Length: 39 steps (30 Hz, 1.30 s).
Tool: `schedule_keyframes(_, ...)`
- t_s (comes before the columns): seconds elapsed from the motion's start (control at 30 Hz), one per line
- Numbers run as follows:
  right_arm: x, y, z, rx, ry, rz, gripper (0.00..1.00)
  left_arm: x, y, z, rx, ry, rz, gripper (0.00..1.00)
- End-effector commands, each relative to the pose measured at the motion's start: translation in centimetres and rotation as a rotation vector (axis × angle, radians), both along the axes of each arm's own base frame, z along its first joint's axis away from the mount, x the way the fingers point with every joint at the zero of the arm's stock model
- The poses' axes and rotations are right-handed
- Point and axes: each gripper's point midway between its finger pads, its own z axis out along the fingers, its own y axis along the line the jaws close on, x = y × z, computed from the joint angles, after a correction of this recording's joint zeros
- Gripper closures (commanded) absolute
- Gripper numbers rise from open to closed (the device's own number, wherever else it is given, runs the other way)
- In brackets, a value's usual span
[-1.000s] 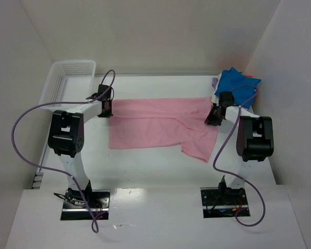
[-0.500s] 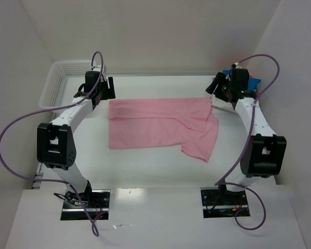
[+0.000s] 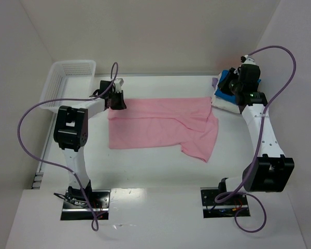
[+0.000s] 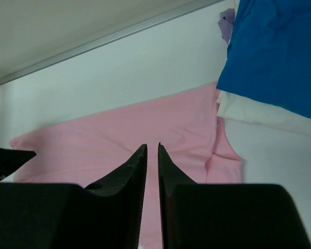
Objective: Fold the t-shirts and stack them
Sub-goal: Fold the flattened tshirt in 1/3 of the way
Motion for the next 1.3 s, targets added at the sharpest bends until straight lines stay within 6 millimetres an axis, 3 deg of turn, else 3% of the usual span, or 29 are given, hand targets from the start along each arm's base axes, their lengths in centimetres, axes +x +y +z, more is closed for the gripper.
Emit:
schedule_keyframes(0.0, -1.5, -1.0, 2.1, -0.041, -0.043, -0.036, 0.80, 2.2, 0.6, 1.2, 0.023, -0.036, 0.041, 1.00)
schedule_keyframes(0.27, -2.0, -1.1, 2.3, -0.053, -0.032, -0.040, 0.75, 1.4, 4.9, -1.5, 0.206, 0.117, 0.238, 1.00)
schedule_keyframes(0.47, -2.2, -1.1, 1.3, -0.052, -0.010, -0.040, 0.73, 1.1, 7.0, -1.5, 0.302, 0.130, 0.308, 1.00)
schedule_keyframes(0.63, -2.4, -0.9, 1.3, -0.048, -0.011, -0.031, 0.71, 1.4, 8.6, -2.7, 0.399, 0.169, 0.338, 1.00)
schedule_keyframes(0.97, -3.0, -1.1, 1.5, -0.060, -0.011, -0.036, 0.68, 2.2, 12.2, -3.6, 0.411, 0.200, 0.409, 1.00)
schedule_keyframes(1.17, -3.0, -0.9, 0.9, -0.054, 0.004, -0.024, 0.68, 4.6, 14.7, -2.4, 0.419, 0.148, 0.451, 1.00)
schedule_keyframes(1.27, -3.0, -0.5, 0.1, -0.041, 0.019, -0.006, 0.68, 5.7, 14.9, -1.9, 0.433, 0.127, 0.445, 1.00)
